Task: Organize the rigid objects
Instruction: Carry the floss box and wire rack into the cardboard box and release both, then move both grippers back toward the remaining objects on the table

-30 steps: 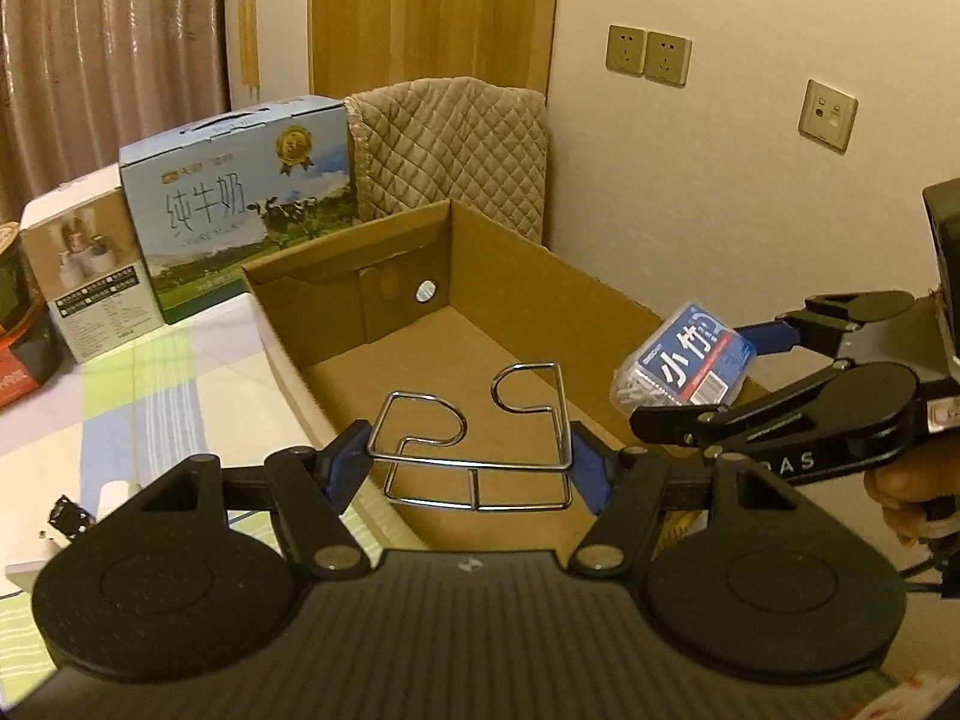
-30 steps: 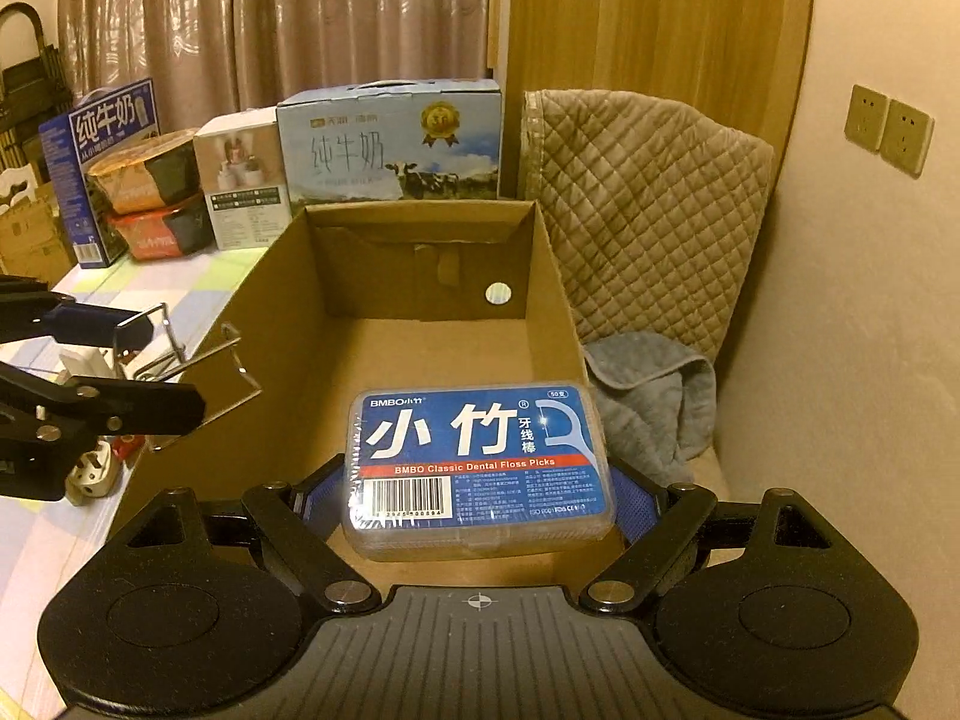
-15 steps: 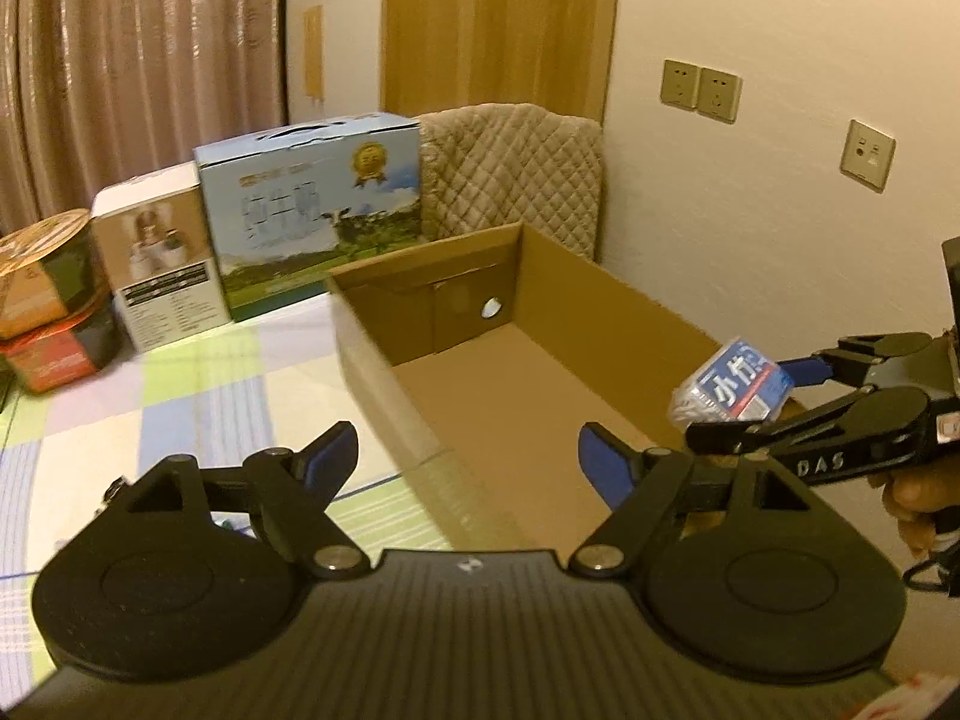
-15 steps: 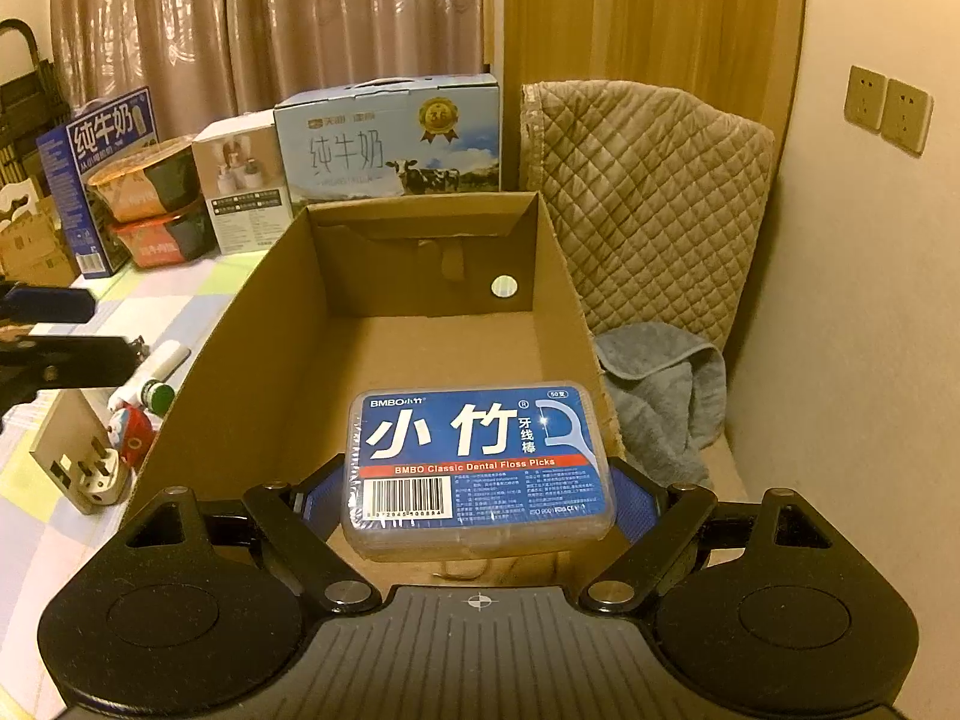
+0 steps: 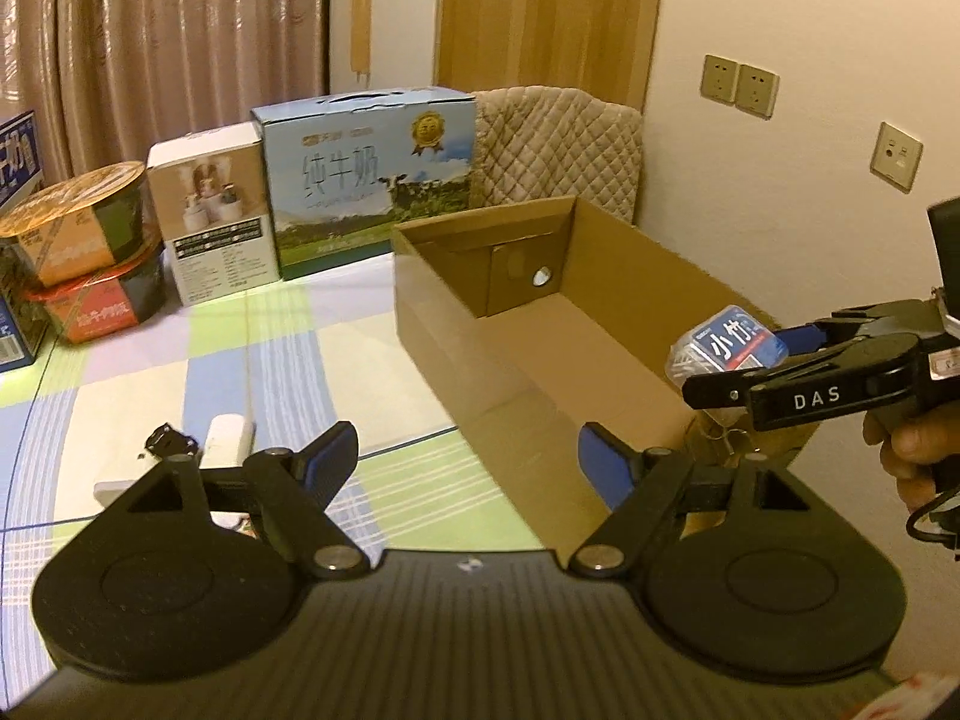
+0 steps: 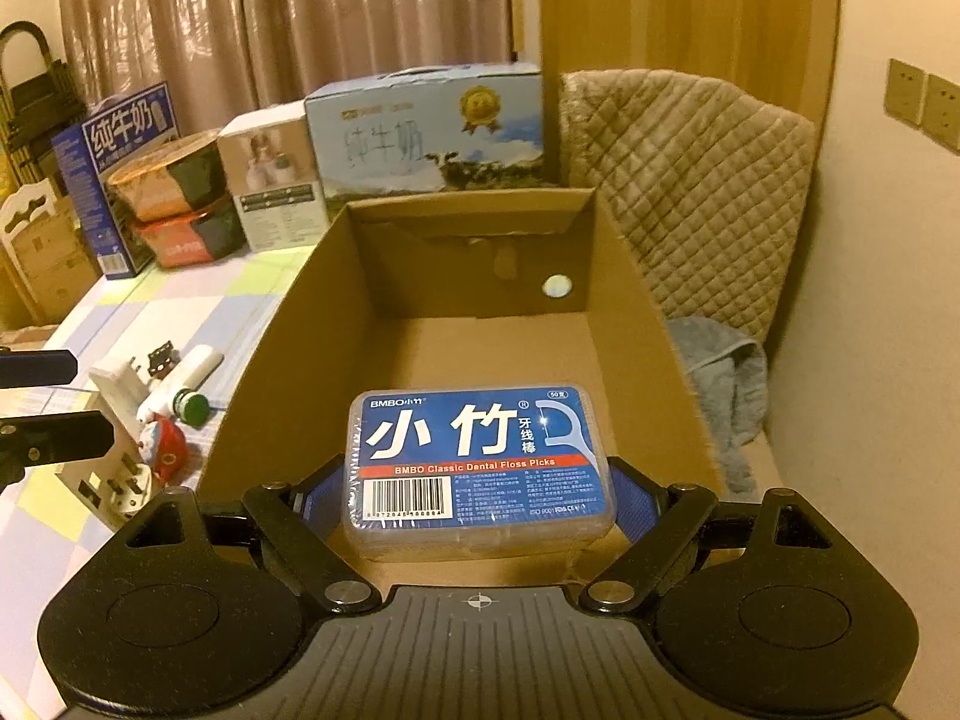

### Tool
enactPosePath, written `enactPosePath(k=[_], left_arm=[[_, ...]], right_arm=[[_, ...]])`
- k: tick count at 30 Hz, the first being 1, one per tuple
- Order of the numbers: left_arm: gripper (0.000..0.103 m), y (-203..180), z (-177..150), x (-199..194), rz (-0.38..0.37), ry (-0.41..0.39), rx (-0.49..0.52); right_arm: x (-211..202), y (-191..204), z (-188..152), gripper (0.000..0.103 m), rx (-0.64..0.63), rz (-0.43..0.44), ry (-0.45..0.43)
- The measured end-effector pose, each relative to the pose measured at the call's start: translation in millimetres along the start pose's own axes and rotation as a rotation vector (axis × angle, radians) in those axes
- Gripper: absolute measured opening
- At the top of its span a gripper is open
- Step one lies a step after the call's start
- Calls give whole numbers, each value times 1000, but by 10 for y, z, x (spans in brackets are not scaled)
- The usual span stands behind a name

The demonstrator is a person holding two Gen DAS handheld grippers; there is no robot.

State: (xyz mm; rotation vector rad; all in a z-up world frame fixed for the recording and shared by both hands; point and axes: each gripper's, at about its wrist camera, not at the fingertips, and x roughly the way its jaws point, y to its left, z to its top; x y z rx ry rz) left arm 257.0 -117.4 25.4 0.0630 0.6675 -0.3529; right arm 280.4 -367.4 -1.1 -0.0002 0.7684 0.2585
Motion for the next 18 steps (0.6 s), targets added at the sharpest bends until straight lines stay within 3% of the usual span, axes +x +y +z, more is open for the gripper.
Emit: enactPosePath(k=[9, 18], left_arm=[[78, 238, -99, -52, 21, 10, -35], [78, 443, -236, -336, 62, 3, -59]], right_arm=[[114, 43, 36, 85, 64, 49, -10], [-360, 122, 143, 85, 75, 38, -119]])
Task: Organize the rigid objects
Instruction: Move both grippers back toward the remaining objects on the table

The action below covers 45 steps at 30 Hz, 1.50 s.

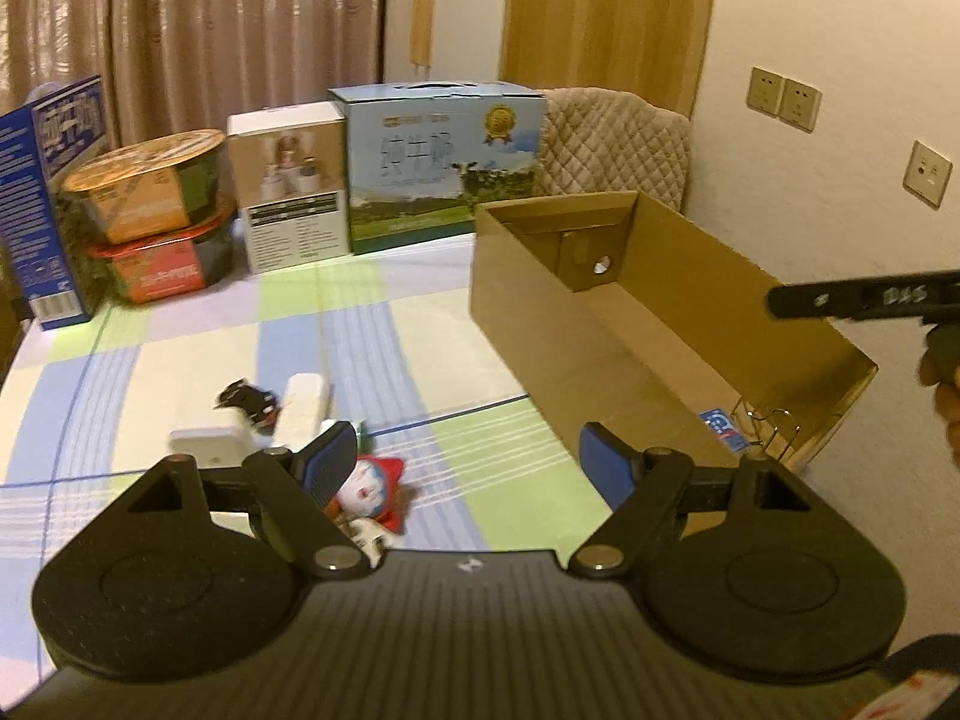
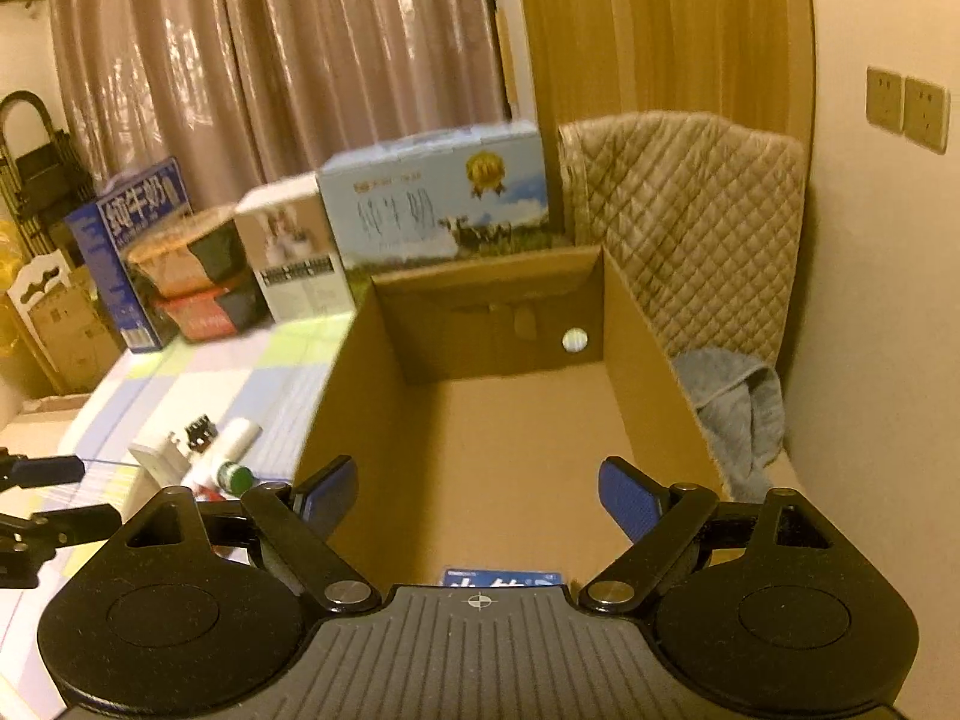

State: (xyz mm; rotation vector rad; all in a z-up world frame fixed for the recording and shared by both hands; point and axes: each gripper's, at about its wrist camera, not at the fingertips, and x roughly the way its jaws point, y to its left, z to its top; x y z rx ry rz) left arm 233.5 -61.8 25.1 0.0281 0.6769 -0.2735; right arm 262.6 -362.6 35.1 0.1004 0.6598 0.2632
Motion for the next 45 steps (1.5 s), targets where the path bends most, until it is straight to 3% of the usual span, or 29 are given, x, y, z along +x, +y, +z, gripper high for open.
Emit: enactPosePath(k=[12, 22, 32, 39, 45], left_arm=[[79, 483, -430, -684, 117, 3, -61], [79, 788, -704, -1101, 186, 1, -82], [80, 1054, -827, -895, 200, 35, -104], [80, 1127, -915, -585, 136, 62, -119], [80, 1154, -827, -254, 113, 72, -112]], right_arm=[[-642, 692, -94, 85, -31, 82, -88], [-739, 1324, -417, 85, -90, 156, -56], [-298, 1741, -841, 85, -169, 193, 23], [247, 1835, -1080, 84, -228, 182, 88], [666, 1850, -1091, 84, -235, 181, 138]])
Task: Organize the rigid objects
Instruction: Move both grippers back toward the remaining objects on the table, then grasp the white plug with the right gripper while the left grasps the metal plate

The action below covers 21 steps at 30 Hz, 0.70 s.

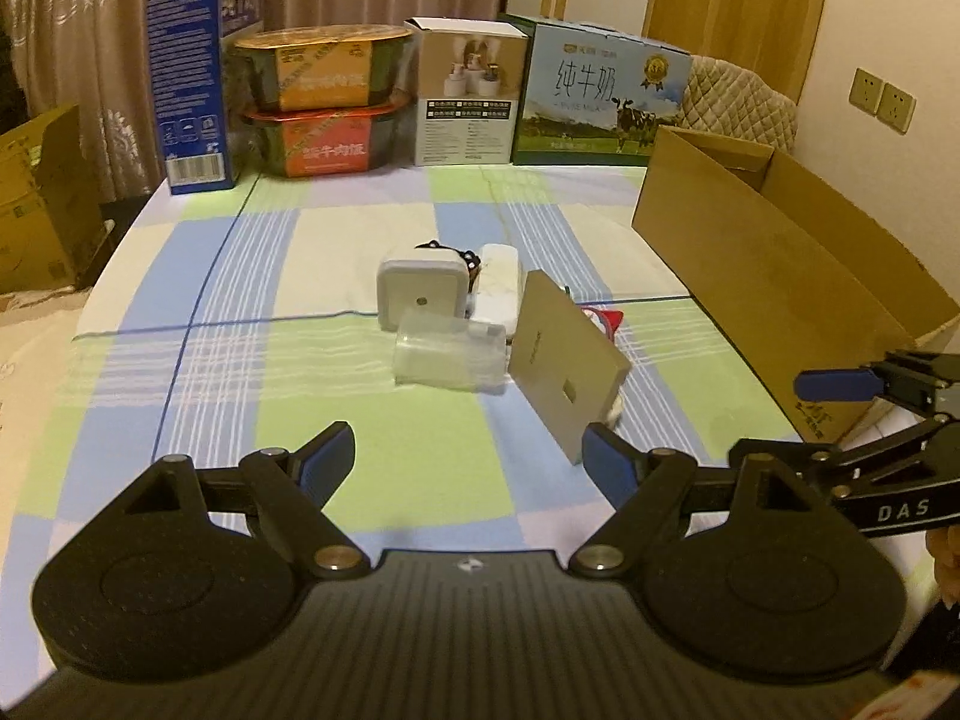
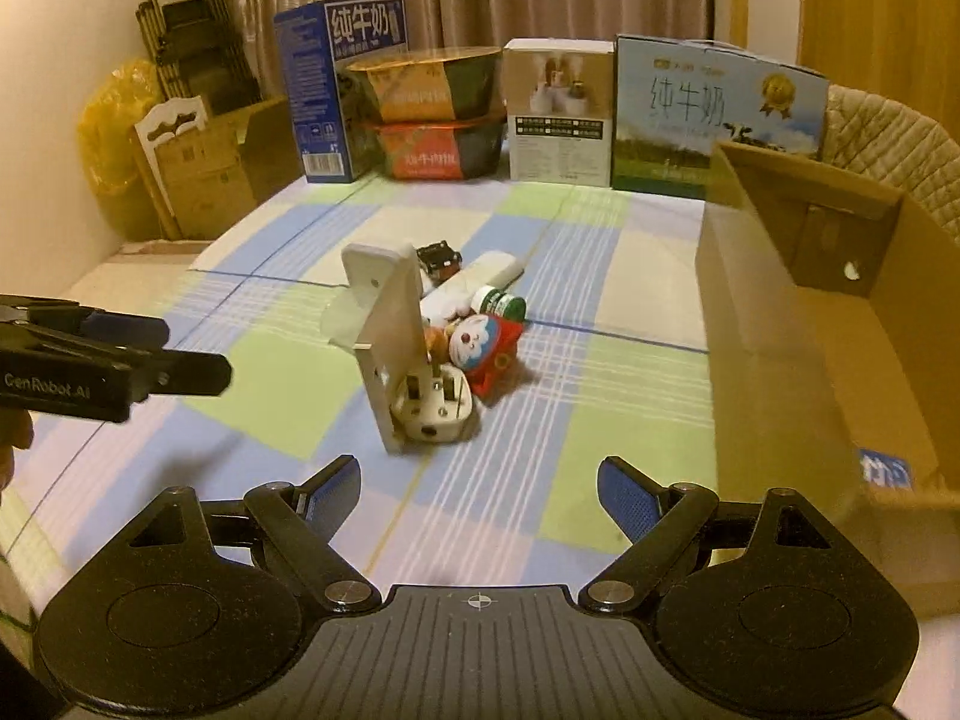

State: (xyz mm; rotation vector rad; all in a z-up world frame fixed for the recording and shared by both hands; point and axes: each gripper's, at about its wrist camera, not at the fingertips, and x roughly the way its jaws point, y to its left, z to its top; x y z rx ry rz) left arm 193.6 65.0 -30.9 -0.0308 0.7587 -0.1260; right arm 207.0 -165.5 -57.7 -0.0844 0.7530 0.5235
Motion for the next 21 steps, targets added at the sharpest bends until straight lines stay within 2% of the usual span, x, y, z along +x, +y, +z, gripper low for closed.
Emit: enactPosePath(k=[4, 9, 11, 13, 14, 16, 21], left_arm=[[80, 74, 83, 140, 26, -11, 12], [80, 310, 94, 232, 30, -8, -62], [80, 411, 100, 225, 44, -10, -90], [80, 503, 107, 198, 58, -21, -112], [80, 548, 109, 193, 65, -24, -124], [80, 587, 106, 193, 71, -22, -133], [80, 499, 97, 272, 47, -1, -102]], right_arm=[[219, 16, 101, 84, -23, -12, -13], [503, 19, 213, 84, -32, -51, -17], [579, 43, 251, 84, -39, -13, -24], [595, 87, 267, 84, -61, 89, -38], [584, 120, 261, 84, -81, 109, -46], [581, 148, 239, 84, -105, 93, -47], [632, 36, 178, 84, -60, 53, 15]])
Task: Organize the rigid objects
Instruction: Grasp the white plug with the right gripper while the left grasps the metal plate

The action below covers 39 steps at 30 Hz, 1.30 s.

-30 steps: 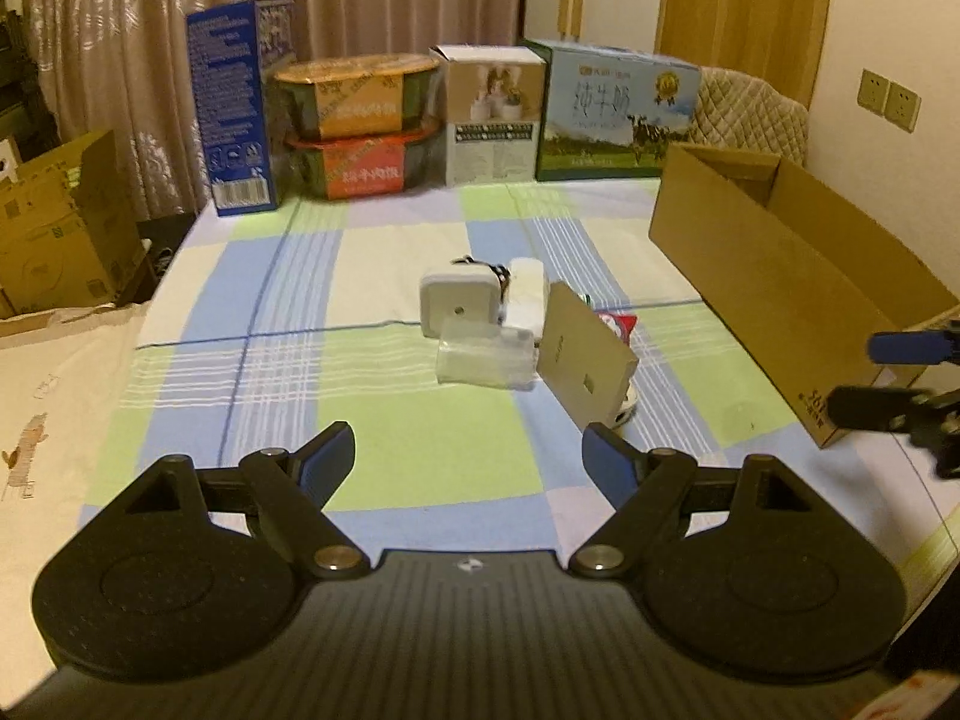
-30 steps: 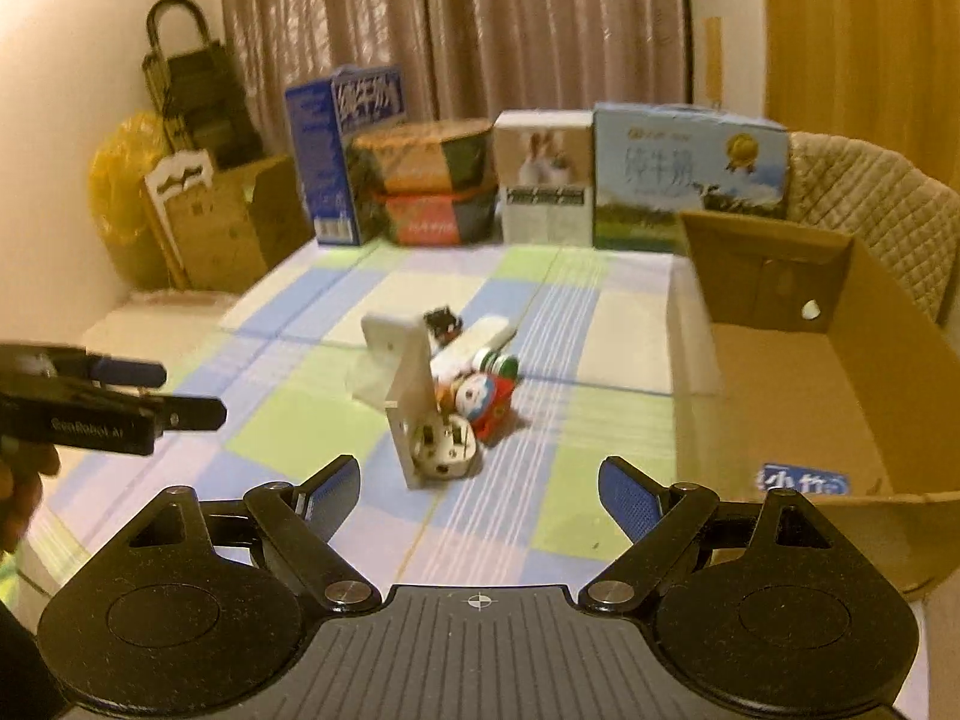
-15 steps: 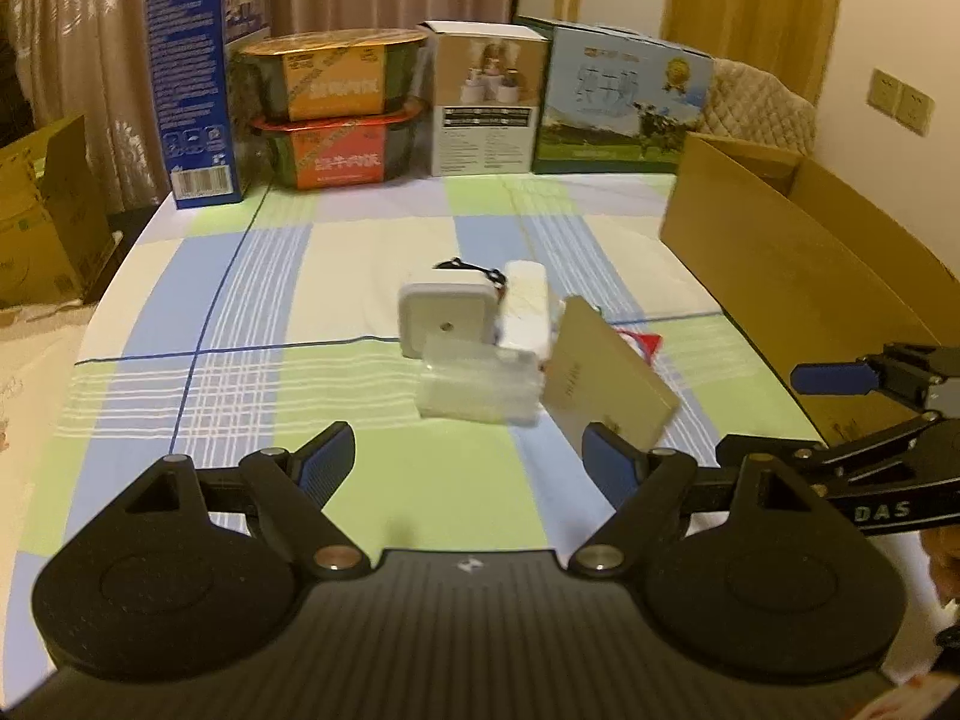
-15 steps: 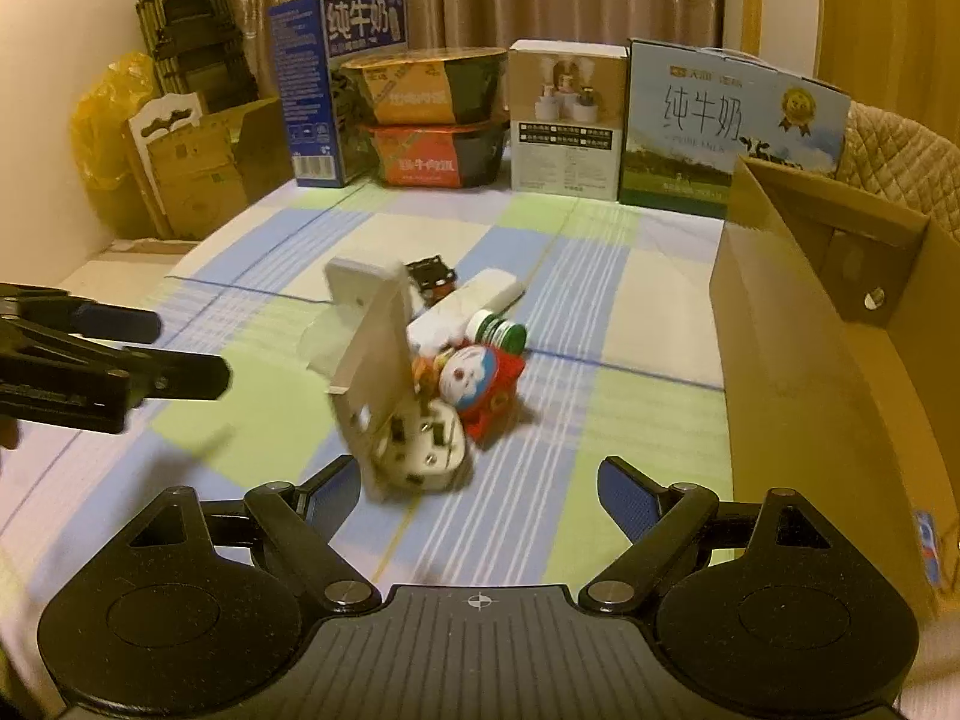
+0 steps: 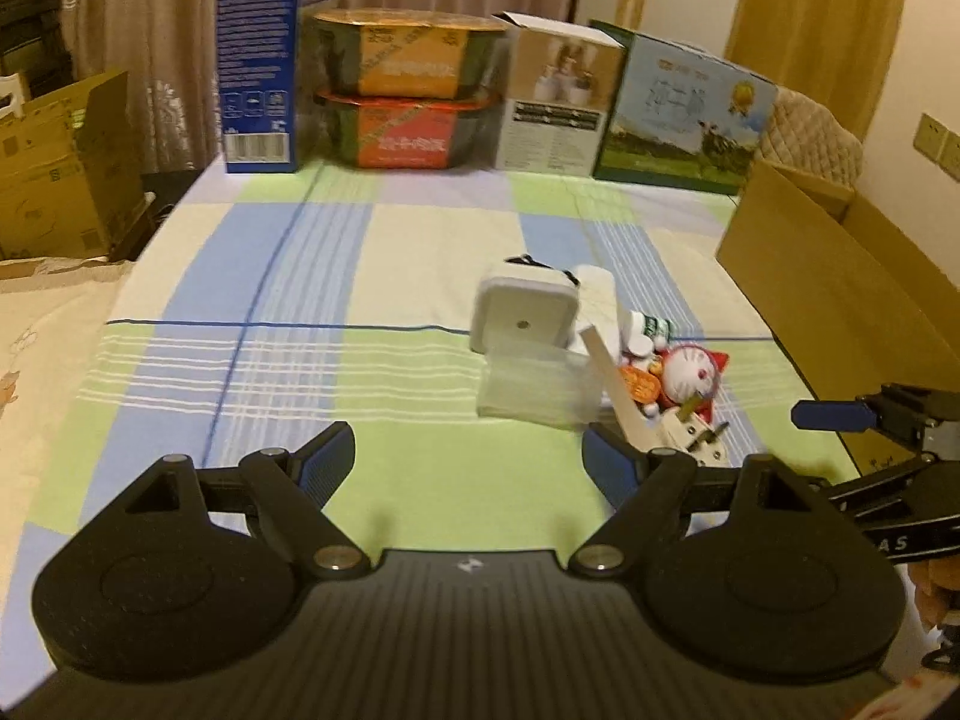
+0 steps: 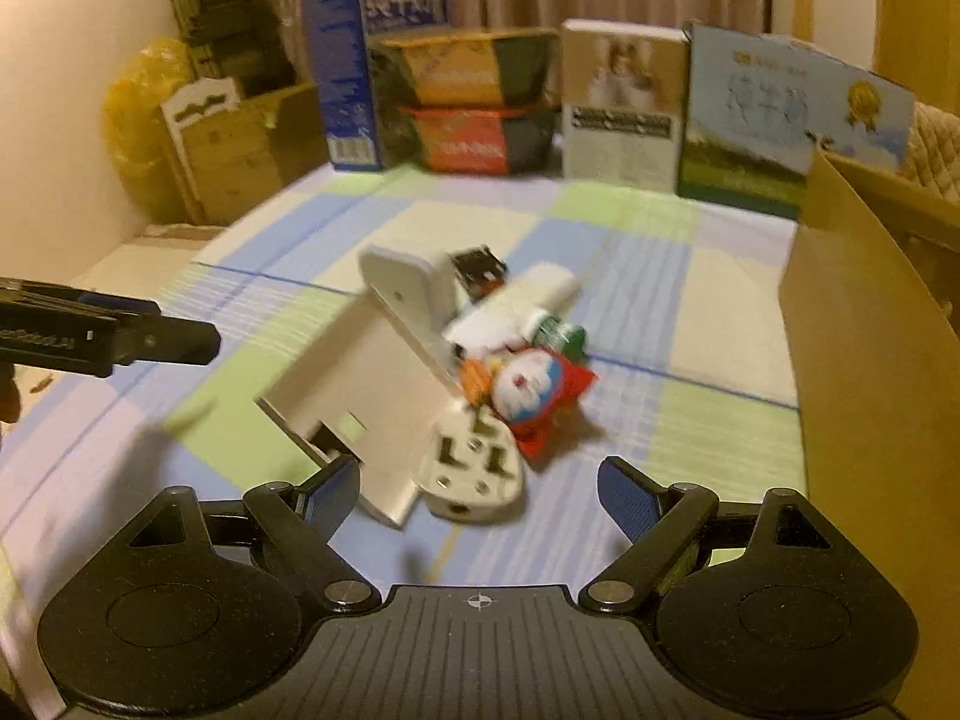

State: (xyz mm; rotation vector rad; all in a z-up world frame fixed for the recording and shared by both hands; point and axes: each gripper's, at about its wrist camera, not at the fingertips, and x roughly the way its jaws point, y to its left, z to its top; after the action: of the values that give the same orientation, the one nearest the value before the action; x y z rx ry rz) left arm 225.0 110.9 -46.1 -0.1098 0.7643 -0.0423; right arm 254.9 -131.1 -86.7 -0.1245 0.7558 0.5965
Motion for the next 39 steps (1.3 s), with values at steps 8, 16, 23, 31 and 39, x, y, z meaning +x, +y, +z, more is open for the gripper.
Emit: enactPosePath(k=[8, 16, 23, 31, 39], left_arm=[[80, -232, 38, 172, -118, 4, -25], [79, -266, -17, 349, -6, 80, 62], [78, -176, -79, 407, 93, 131, 106], [78, -103, -37, 348, 63, 100, 62], [78, -104, -19, 324, 46, 81, 50]], right_arm=[[69, -29, -54, 84, 3, -40, 46], [93, -169, -62, 84, 66, -50, 60], [184, -167, -34, 84, 98, -7, 57], [334, -231, 24, 69, 178, 58, 58], [371, -198, 65, 44, 175, 64, 64]])
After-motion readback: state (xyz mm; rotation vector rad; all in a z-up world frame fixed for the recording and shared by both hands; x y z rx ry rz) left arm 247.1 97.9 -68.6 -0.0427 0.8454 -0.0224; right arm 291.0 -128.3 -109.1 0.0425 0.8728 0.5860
